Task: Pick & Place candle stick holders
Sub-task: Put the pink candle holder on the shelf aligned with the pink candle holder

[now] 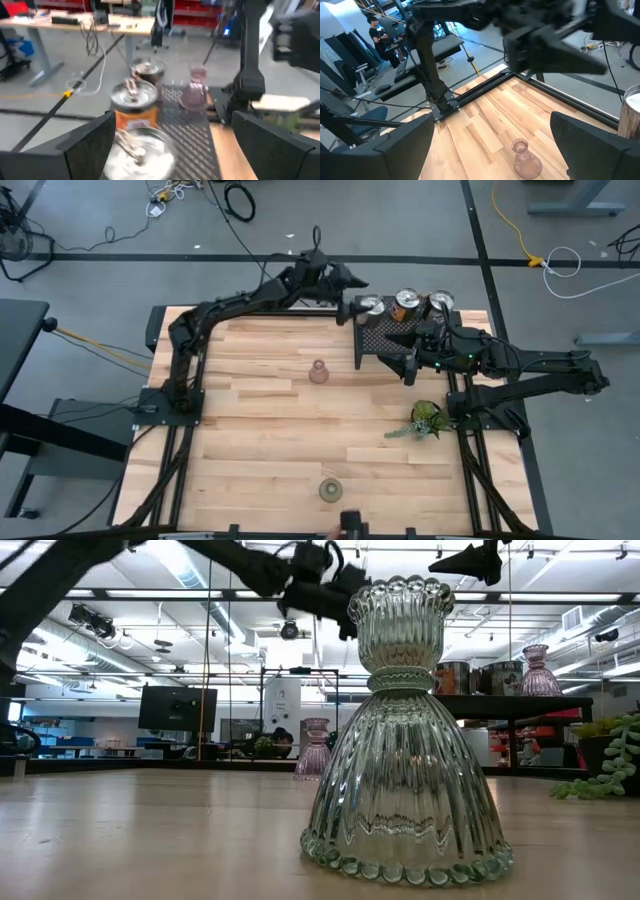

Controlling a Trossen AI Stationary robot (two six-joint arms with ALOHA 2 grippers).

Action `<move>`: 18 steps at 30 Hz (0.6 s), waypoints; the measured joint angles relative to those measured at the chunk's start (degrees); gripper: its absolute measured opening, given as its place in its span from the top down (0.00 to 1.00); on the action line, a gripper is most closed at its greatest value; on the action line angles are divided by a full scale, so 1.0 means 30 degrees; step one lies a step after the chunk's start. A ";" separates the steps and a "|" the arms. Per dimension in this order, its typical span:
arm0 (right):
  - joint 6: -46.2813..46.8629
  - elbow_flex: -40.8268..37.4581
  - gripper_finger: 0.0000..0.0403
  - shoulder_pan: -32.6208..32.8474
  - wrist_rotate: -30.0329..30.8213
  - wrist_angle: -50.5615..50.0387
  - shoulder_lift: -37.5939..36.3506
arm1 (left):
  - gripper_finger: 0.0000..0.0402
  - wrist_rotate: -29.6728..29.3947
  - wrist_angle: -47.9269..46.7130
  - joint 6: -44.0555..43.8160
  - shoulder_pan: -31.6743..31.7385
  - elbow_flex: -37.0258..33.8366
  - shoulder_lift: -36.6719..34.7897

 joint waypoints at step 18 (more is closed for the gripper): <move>0.0002 0.0000 0.02 -0.0003 0.0000 0.0075 0.0000 | 0.01 -1.9781 0.5176 -0.3679 -1.0538 -1.4027 -1.0160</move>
